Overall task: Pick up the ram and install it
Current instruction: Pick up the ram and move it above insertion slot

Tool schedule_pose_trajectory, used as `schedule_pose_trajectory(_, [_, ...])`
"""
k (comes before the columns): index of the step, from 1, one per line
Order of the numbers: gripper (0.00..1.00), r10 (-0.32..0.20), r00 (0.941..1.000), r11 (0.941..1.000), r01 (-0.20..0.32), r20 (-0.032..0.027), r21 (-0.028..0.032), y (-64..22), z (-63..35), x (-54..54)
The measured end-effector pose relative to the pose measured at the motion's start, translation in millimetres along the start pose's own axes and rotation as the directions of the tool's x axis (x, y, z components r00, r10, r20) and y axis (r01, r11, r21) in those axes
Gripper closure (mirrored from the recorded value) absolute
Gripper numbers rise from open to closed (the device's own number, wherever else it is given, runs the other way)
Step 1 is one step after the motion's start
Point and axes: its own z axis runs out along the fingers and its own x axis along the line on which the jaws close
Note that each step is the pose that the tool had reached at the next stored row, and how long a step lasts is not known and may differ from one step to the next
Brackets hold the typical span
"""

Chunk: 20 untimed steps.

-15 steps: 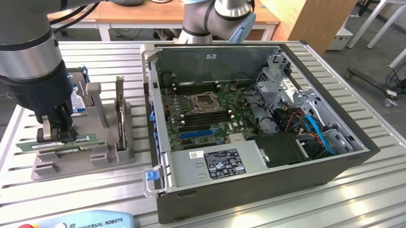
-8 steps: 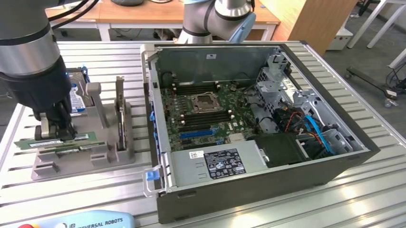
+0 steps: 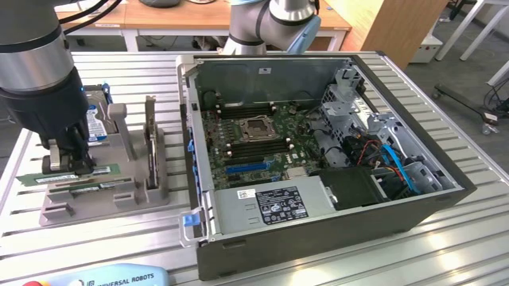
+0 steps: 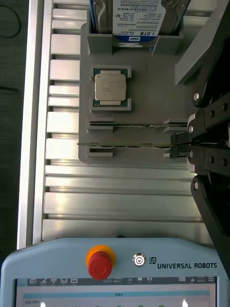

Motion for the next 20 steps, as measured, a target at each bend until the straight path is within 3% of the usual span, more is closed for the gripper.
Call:
schedule_pose_trajectory(8, [0.89,0.0,1.0,1.0,0.0,-0.0003,-0.0005,0.1,-2.2,0.0])
schedule_pose_trajectory(20, [0.89,0.0,1.0,1.0,0.0,-0.0001,-0.0002,0.9,-21.6,-0.4])
